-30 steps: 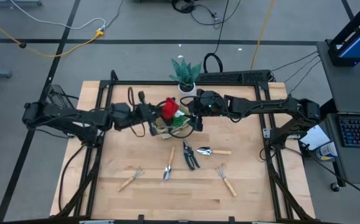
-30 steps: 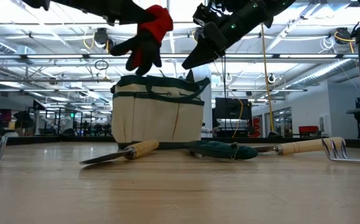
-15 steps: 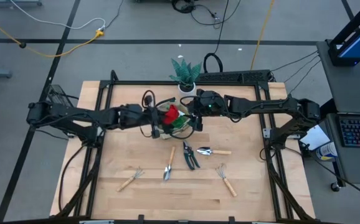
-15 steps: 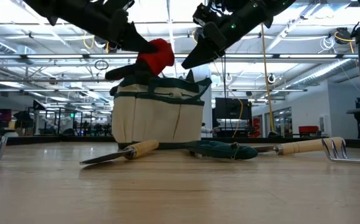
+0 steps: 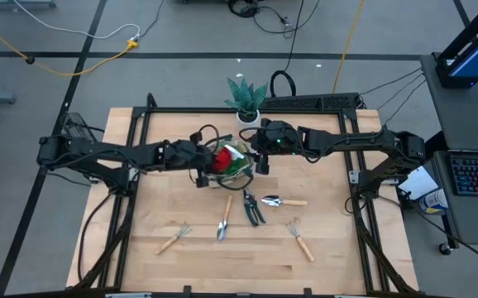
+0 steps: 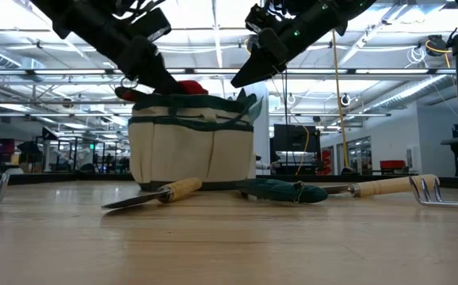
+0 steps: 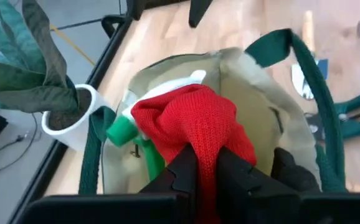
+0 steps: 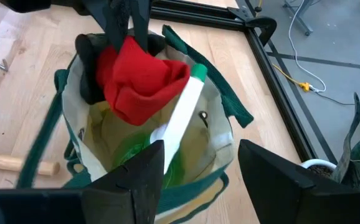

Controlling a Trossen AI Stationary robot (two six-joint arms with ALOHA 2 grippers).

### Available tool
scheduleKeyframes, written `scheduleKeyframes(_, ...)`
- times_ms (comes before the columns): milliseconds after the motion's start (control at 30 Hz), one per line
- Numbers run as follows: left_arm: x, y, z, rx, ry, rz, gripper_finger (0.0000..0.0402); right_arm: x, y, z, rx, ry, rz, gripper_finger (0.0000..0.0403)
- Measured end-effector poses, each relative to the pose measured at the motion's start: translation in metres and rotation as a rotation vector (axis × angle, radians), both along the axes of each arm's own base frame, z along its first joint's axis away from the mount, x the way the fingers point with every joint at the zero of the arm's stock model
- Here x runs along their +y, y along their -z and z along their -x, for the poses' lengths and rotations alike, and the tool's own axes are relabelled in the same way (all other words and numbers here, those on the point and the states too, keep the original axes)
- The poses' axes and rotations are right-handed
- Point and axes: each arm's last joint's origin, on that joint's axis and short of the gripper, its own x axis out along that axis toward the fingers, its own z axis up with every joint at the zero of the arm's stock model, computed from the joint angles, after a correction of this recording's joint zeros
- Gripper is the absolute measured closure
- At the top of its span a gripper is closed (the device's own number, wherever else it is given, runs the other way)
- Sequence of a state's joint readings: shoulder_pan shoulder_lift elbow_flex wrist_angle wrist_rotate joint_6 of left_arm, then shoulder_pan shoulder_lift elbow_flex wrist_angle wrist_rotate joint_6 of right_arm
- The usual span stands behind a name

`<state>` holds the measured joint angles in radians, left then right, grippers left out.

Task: Pick & Place Garden tools in Gardening bag
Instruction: Put the red gloves into the brown gardening bag

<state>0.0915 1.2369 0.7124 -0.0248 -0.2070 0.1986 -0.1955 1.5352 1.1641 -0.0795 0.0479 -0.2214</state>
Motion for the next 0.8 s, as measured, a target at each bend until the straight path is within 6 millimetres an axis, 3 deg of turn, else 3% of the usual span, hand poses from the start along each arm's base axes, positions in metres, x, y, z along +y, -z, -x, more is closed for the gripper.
scheduleKeyframes(500, 0.0069, 0.0051, 0.0037, 0.056, 0.016, 0.034, 0.0352, 0.0000, 0.0000, 0.0000, -0.009, 0.019, -0.031, 0.0206)
scheduleKeyframes(800, 0.0069, 0.0037, 0.0033, 0.055, 0.036, -0.016, 0.0244, 0.0000, 0.0000, 0.0000, -0.010, 0.022, -0.038, 0.0206)
